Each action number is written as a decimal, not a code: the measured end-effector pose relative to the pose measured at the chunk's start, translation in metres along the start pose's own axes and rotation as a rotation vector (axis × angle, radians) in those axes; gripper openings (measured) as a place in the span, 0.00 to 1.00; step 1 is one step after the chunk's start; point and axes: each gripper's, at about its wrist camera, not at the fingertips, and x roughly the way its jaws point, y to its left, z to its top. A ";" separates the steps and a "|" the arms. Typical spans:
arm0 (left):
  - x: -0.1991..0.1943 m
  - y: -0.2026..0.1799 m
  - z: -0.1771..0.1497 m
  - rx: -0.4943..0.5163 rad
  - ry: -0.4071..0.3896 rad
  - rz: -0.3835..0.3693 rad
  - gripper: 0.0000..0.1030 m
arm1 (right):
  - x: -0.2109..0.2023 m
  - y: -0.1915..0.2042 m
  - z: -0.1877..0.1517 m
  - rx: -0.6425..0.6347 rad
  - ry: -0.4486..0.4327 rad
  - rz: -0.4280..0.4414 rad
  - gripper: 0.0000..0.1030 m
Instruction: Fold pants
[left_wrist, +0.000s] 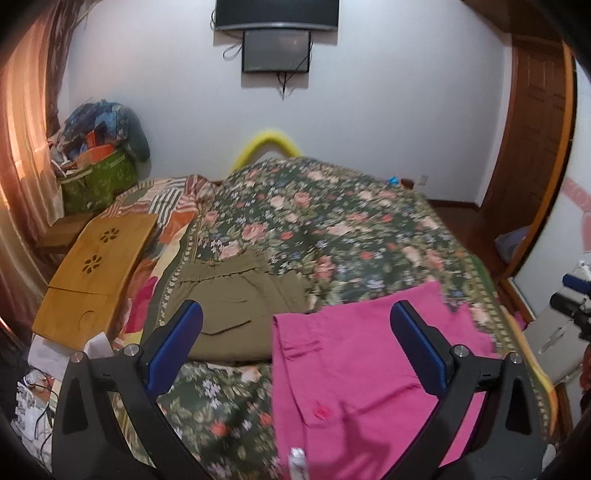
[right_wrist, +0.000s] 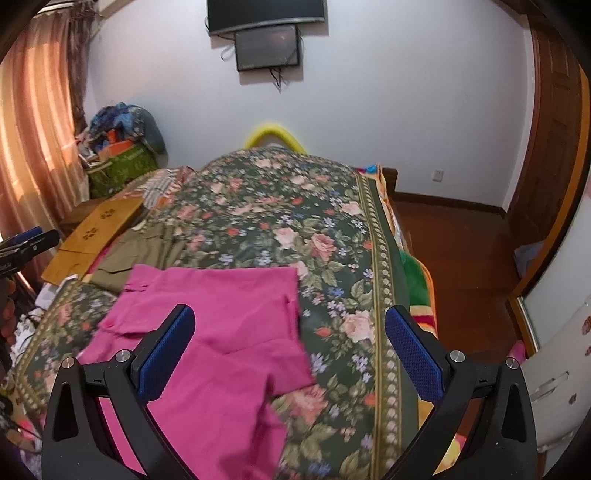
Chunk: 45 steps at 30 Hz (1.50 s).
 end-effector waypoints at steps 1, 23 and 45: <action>0.013 0.004 0.000 0.007 0.012 -0.002 1.00 | 0.010 -0.004 0.004 0.001 0.009 -0.008 0.99; 0.206 0.023 -0.043 0.039 0.349 -0.102 0.53 | 0.215 -0.022 0.018 -0.080 0.299 0.111 0.68; 0.169 0.027 -0.015 -0.021 0.309 -0.190 0.07 | 0.211 -0.013 0.047 -0.045 0.233 0.258 0.04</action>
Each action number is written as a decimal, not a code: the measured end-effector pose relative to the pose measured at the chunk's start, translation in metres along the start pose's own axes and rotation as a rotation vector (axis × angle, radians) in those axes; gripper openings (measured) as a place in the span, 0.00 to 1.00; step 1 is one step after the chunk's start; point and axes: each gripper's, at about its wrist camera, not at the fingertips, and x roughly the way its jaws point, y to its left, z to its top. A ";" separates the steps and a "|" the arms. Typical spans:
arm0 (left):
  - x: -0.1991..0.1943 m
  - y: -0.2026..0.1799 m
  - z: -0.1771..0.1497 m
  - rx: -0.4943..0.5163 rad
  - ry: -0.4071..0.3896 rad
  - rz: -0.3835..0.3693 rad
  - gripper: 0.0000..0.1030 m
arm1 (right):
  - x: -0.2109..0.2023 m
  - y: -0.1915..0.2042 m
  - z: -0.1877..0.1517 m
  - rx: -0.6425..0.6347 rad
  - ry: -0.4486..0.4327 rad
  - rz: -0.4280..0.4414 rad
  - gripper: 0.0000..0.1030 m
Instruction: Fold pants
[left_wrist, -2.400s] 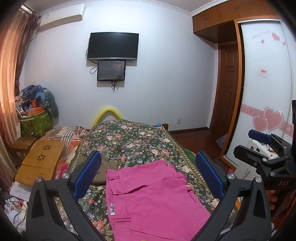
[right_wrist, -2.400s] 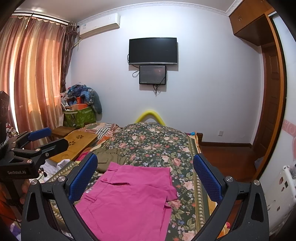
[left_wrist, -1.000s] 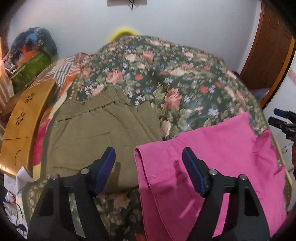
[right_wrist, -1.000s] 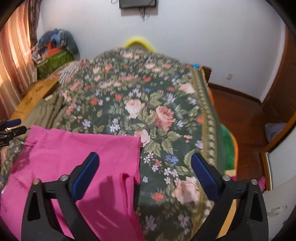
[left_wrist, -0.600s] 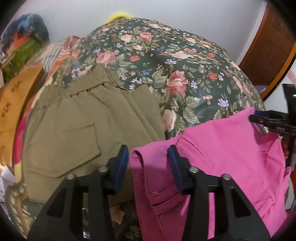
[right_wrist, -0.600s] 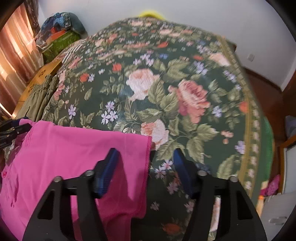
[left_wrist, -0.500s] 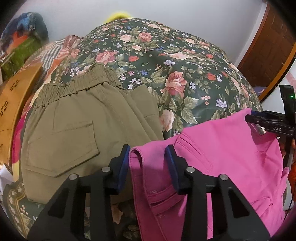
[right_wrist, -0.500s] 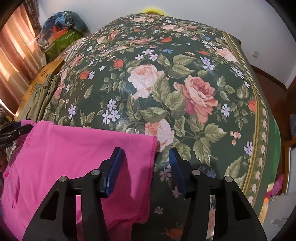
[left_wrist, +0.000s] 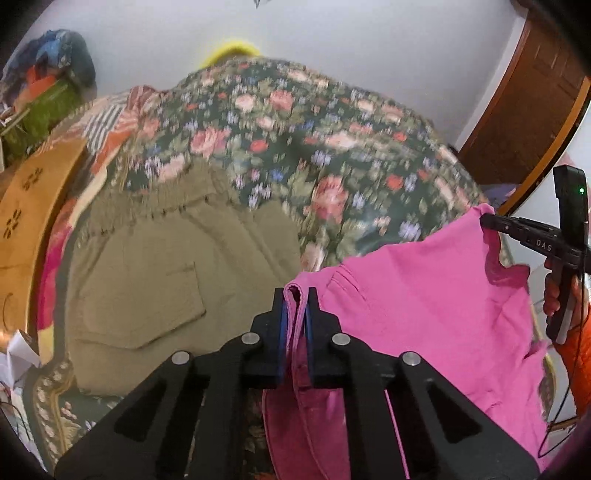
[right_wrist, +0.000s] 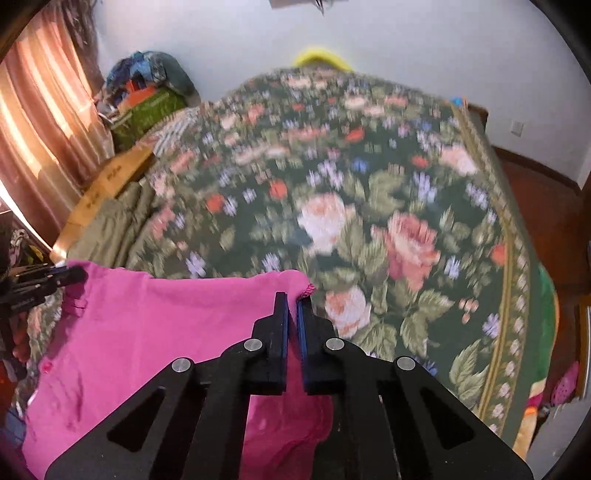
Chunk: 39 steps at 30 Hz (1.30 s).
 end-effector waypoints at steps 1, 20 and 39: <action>-0.006 -0.002 0.006 0.003 -0.018 -0.003 0.07 | -0.005 0.002 0.002 -0.005 -0.018 -0.007 0.04; -0.084 -0.022 0.033 0.082 -0.167 -0.033 0.07 | -0.112 0.039 0.031 -0.037 -0.268 -0.019 0.04; -0.161 -0.031 -0.074 0.158 -0.147 -0.050 0.07 | -0.189 0.081 -0.098 0.040 -0.253 0.050 0.04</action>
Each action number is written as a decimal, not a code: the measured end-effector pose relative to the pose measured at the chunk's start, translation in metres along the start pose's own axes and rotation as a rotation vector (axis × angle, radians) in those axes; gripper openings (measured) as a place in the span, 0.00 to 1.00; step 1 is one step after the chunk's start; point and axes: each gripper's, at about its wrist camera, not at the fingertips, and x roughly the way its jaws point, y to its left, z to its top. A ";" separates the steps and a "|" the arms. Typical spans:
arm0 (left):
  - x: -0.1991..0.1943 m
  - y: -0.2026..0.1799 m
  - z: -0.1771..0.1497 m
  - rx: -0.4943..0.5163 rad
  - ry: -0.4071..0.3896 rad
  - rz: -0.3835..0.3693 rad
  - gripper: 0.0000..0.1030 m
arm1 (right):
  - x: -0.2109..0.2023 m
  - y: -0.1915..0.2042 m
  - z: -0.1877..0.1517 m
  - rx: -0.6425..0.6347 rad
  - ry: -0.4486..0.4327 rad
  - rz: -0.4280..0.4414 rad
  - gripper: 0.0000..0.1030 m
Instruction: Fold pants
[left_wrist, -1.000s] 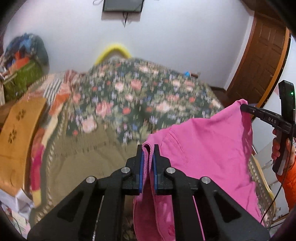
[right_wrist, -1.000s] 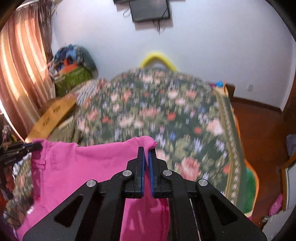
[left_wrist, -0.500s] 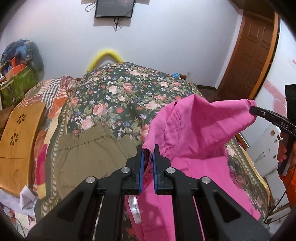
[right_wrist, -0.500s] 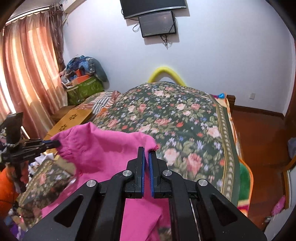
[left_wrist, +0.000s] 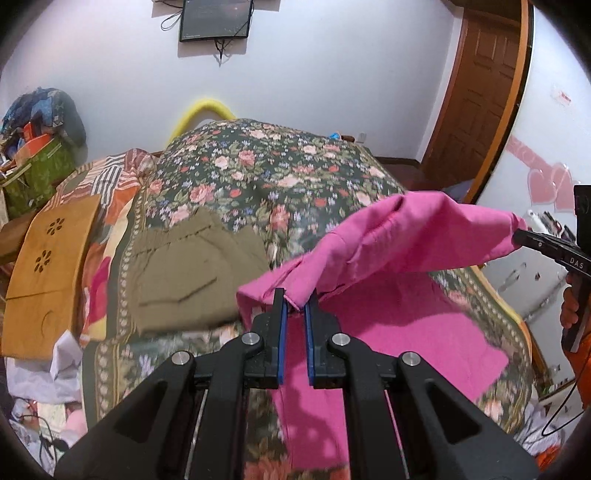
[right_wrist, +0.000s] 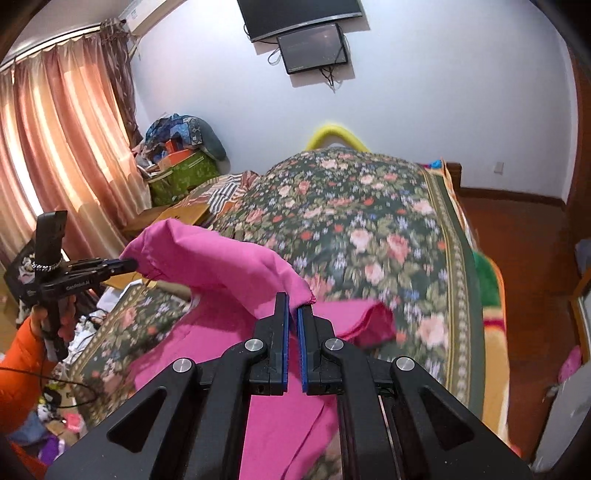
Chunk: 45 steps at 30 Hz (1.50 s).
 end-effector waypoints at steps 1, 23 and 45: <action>-0.003 0.000 -0.008 0.001 0.003 0.000 0.07 | -0.002 0.000 -0.008 0.008 0.006 -0.004 0.04; 0.011 0.003 -0.138 -0.057 0.186 0.039 0.07 | -0.009 0.008 -0.124 0.083 0.185 -0.011 0.04; 0.021 -0.069 -0.070 0.036 0.132 -0.061 0.14 | 0.003 0.035 -0.080 0.043 0.126 -0.017 0.30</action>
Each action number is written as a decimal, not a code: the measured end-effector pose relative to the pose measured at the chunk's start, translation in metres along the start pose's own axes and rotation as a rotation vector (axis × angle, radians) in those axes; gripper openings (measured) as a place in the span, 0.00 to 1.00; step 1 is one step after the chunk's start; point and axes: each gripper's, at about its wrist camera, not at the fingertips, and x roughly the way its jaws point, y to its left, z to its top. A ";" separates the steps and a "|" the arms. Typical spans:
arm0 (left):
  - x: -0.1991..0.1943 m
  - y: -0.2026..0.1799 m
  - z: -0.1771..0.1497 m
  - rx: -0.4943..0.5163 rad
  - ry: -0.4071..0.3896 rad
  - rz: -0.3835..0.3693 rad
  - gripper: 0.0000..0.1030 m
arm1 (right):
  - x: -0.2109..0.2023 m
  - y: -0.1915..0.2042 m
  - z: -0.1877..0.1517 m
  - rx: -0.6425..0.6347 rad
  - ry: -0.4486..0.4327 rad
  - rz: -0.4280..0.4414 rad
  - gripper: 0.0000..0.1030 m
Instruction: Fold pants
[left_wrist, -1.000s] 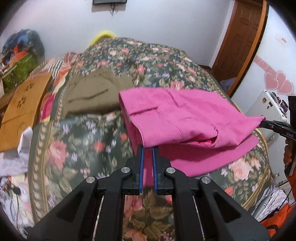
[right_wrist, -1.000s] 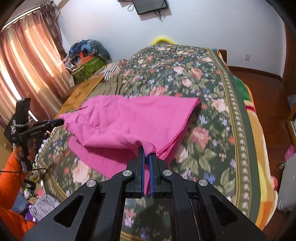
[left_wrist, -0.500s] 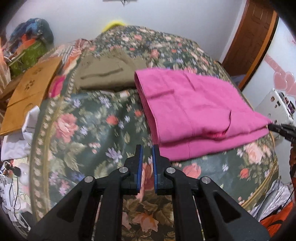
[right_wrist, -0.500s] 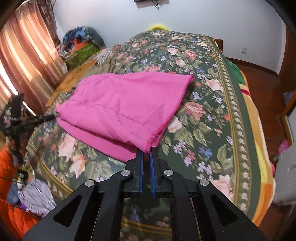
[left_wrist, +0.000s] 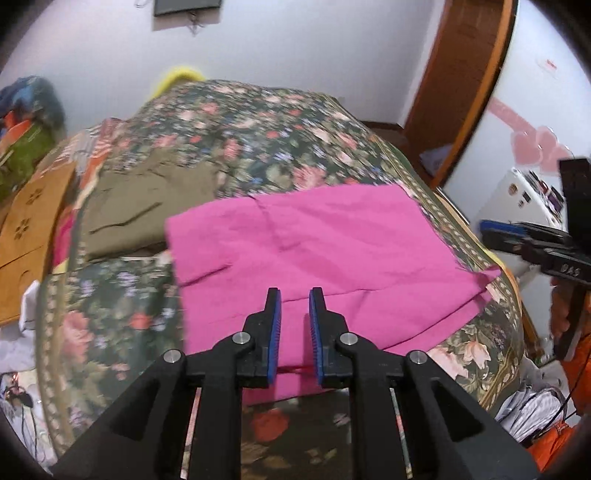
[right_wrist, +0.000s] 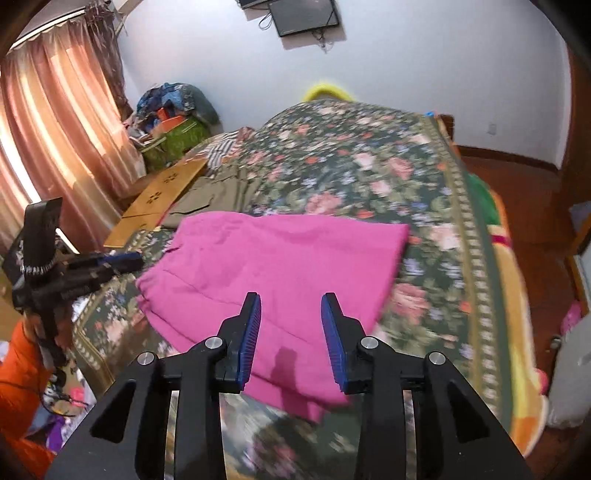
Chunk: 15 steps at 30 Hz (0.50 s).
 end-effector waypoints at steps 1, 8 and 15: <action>0.006 -0.003 -0.001 0.006 0.013 -0.003 0.14 | 0.009 0.002 0.000 0.004 0.015 0.011 0.30; 0.024 -0.007 -0.033 0.032 0.100 -0.022 0.15 | 0.055 0.009 -0.033 -0.025 0.181 0.041 0.30; 0.016 -0.017 -0.046 0.047 0.097 -0.021 0.16 | 0.044 0.001 -0.048 -0.061 0.199 0.039 0.30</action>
